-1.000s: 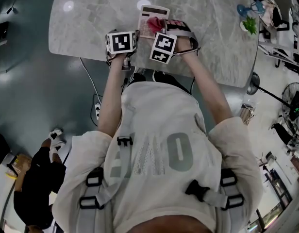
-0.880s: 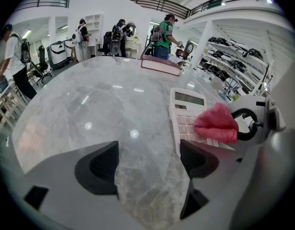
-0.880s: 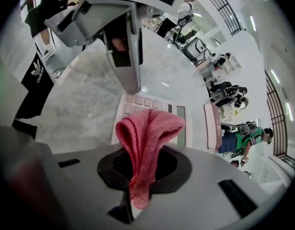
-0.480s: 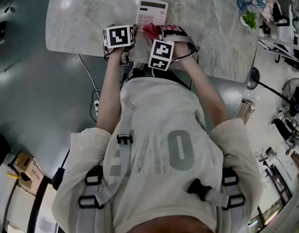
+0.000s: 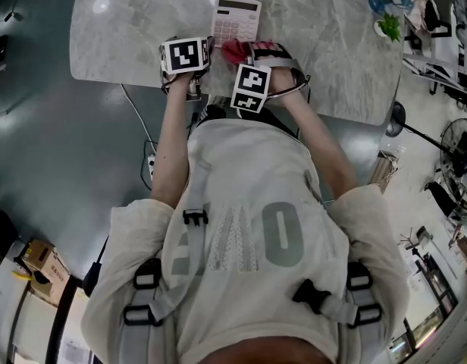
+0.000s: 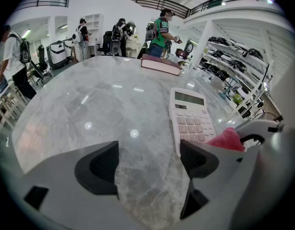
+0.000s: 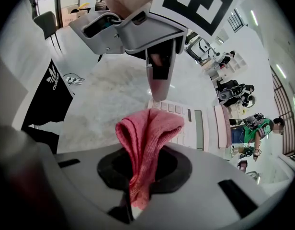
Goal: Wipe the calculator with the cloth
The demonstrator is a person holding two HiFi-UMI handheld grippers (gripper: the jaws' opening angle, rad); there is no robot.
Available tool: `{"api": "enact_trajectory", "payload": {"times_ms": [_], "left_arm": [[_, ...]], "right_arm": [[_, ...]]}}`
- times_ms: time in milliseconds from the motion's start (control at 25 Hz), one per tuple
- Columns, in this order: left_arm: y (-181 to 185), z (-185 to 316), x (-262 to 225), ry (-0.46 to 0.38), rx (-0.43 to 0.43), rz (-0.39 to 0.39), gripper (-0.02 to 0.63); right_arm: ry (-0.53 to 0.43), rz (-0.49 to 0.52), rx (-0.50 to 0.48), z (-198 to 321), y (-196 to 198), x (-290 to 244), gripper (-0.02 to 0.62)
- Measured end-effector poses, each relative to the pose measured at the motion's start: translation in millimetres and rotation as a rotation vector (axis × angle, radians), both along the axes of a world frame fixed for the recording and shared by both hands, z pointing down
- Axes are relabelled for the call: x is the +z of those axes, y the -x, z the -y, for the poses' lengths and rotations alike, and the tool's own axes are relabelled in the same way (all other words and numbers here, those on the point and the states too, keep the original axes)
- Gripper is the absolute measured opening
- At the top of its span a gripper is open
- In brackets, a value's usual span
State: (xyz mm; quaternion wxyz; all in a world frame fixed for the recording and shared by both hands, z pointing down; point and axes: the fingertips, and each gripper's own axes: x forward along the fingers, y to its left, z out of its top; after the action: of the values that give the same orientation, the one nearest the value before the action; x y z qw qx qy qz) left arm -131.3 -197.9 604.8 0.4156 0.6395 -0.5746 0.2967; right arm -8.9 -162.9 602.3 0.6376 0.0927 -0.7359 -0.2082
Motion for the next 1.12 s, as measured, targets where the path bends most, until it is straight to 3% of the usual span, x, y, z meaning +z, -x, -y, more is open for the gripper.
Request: {"api": "enact_trajectory", "payload": {"times_ms": [320, 480, 600, 760, 840, 880, 960, 1120], "left_arm": [[2, -2, -1, 0.005, -0.011, -0.005, 0.405], [11, 0, -12, -0.028, -0.109, -0.028, 0.402], [17, 8, -45, -0.142, -0.142, -0.075, 0.377], [20, 18, -107, -0.38, -0.163, -0.218, 0.271], [25, 18, -132, -0.479, -0.162, -0.211, 0.085], [27, 18, -143, -0.515, -0.147, -0.184, 0.03], [32, 15, -160, -0.573, -0.127, -0.141, 0.021], [48, 9, -187, -0.673, -0.165, -0.134, 0.021]], "right_arm": [[0.02, 0.012, 0.002, 2, 1, -4, 0.055], [-0.031, 0.042, 0.026, 28, 5, -25, 0.055], [-0.089, 0.064, 0.051, 62, 8, -48, 0.055], [-0.162, 0.078, 0.074, 104, 14, -73, 0.055], [-0.182, 0.077, 0.074, 119, 17, -81, 0.055], [-0.189, 0.075, 0.073, 125, 19, -83, 0.055], [-0.194, 0.066, 0.069, 134, 23, -83, 0.055], [-0.181, 0.041, 0.053, 139, 31, -72, 0.055]]}}
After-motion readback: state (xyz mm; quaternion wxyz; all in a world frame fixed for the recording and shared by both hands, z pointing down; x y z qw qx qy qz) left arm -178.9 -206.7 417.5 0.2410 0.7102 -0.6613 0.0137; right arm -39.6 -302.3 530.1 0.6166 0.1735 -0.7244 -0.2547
